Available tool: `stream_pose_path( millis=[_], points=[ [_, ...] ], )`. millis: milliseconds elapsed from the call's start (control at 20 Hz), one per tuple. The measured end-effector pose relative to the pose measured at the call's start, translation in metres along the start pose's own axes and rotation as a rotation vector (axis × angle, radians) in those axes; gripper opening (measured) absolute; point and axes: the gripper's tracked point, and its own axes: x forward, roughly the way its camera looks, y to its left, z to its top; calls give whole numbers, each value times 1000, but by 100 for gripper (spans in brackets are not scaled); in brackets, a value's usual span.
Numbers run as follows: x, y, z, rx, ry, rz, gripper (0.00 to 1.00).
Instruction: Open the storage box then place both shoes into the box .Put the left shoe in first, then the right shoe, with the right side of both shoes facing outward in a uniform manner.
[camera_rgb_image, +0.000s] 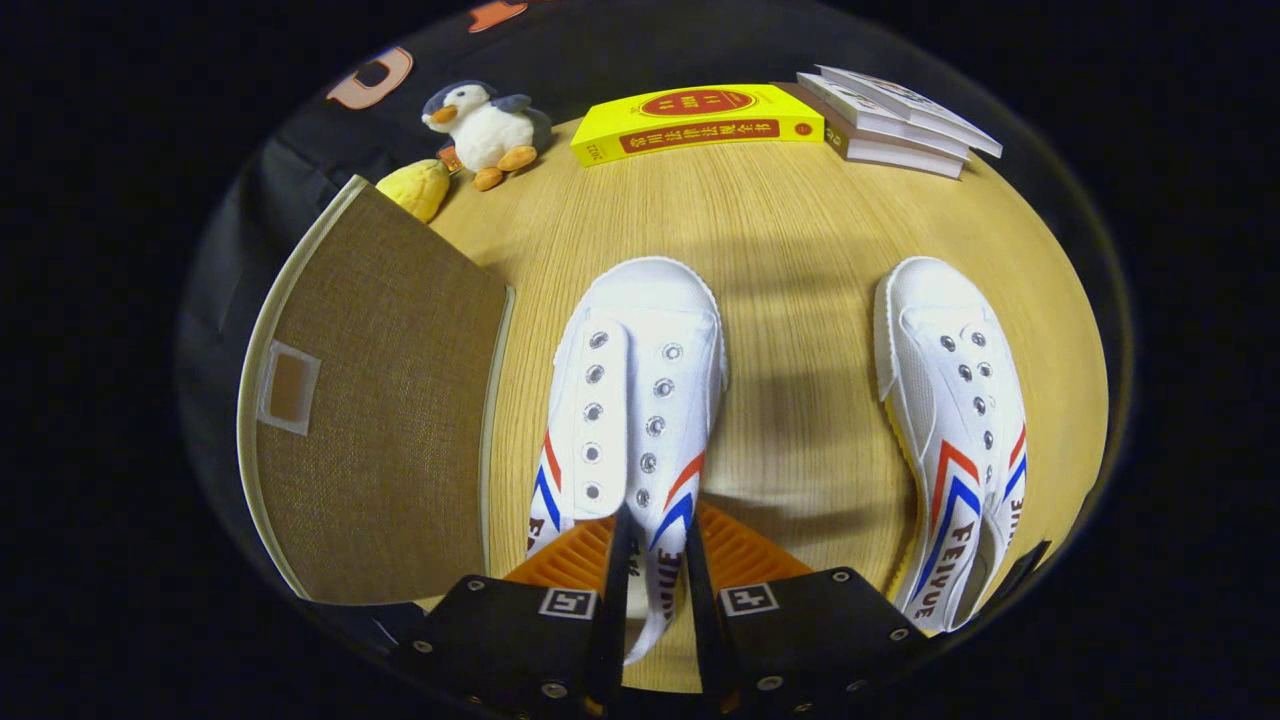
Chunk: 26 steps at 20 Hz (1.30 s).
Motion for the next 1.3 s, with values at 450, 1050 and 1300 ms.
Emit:
stream_pose_path(
  millis=[450, 1050, 1300],
  points=[
    [0, -4, 2, 185, -106, 150, 1],
    [-32, 23, 37, 265, -289, 279, 0],
    [-83, 28, 60, 215, -353, 226, 0]
  ],
)
